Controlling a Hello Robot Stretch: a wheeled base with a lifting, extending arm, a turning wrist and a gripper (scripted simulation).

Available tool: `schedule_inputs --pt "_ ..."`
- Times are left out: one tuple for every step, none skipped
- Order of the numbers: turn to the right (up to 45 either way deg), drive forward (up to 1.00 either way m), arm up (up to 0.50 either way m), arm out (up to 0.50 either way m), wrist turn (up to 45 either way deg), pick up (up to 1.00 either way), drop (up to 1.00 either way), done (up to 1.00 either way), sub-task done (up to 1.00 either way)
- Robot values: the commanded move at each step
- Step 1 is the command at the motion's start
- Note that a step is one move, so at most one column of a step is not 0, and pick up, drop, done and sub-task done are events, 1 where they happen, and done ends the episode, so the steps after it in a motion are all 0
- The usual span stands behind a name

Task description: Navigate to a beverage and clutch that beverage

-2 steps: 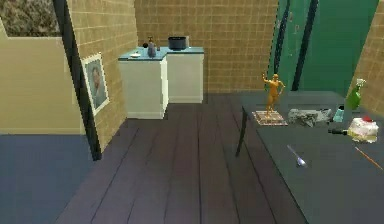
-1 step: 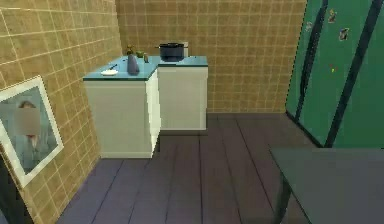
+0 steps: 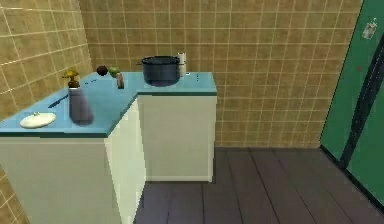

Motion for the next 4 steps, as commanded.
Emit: schedule_inputs --pt "3.0 0.00 0.00 0.00 0.0 0.00 0.00 0.00 0.00" --pt "0.0 0.30 0.00 0.00 0.0 0.00 0.00 0.00 0.00" --pt "0.0 0.80 0.00 0.00 0.0 0.00 0.00 0.00 0.00" --pt "-45.0 0.00 0.00 0.00 0.0 0.00 0.00 0.00 0.00"
